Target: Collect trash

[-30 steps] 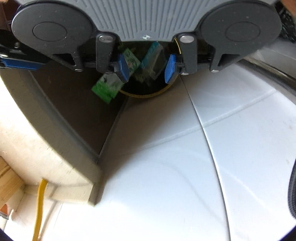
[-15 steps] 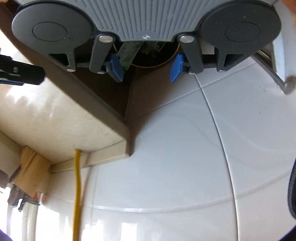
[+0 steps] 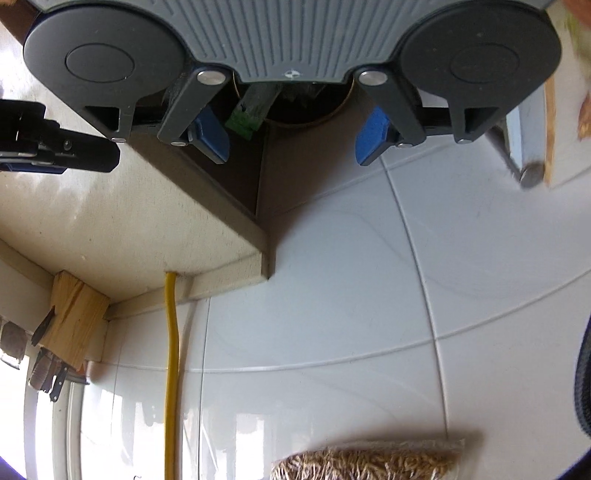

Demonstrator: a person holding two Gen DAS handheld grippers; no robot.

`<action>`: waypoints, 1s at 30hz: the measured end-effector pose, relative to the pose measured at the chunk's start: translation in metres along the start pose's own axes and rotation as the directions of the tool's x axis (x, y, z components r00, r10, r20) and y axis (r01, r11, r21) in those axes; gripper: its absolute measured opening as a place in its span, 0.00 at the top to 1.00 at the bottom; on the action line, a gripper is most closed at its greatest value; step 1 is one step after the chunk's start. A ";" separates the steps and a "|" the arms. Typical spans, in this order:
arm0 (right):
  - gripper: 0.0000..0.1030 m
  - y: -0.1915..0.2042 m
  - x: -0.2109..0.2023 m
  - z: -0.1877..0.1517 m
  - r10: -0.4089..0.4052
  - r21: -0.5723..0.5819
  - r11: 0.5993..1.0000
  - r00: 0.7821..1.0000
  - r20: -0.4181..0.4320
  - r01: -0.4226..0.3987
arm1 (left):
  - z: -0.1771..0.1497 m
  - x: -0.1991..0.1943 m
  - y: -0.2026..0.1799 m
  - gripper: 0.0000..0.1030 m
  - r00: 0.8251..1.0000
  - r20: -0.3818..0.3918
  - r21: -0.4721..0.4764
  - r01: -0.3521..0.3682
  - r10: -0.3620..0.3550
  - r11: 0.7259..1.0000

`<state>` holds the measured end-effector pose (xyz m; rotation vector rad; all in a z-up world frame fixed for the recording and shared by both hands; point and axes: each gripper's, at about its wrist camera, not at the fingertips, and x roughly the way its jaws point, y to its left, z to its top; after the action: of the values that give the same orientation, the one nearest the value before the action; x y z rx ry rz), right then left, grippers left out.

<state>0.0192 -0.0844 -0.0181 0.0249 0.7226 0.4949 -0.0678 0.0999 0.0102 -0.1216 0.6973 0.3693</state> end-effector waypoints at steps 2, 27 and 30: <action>0.16 0.002 -0.004 -0.003 -0.008 -0.023 1.000 1.000 -0.005 0.008 | -0.008 -0.006 -0.002 0.30 1.000 -0.013 -0.008 -0.014 0.014 1.000; 0.12 -0.039 -0.082 -0.033 0.023 -0.038 0.999 1.000 0.006 -0.023 | -0.042 -0.079 -0.063 0.14 0.998 -0.006 -0.030 -0.066 0.066 0.997; 0.12 -0.041 -0.088 -0.036 0.023 -0.037 0.999 1.000 0.013 -0.023 | -0.044 -0.085 -0.066 0.13 0.998 0.002 -0.025 -0.056 0.056 0.998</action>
<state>-0.0423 -0.1649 0.0023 0.0024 0.7010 0.5296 -0.1300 0.0033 0.0308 -0.1250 0.6947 0.4320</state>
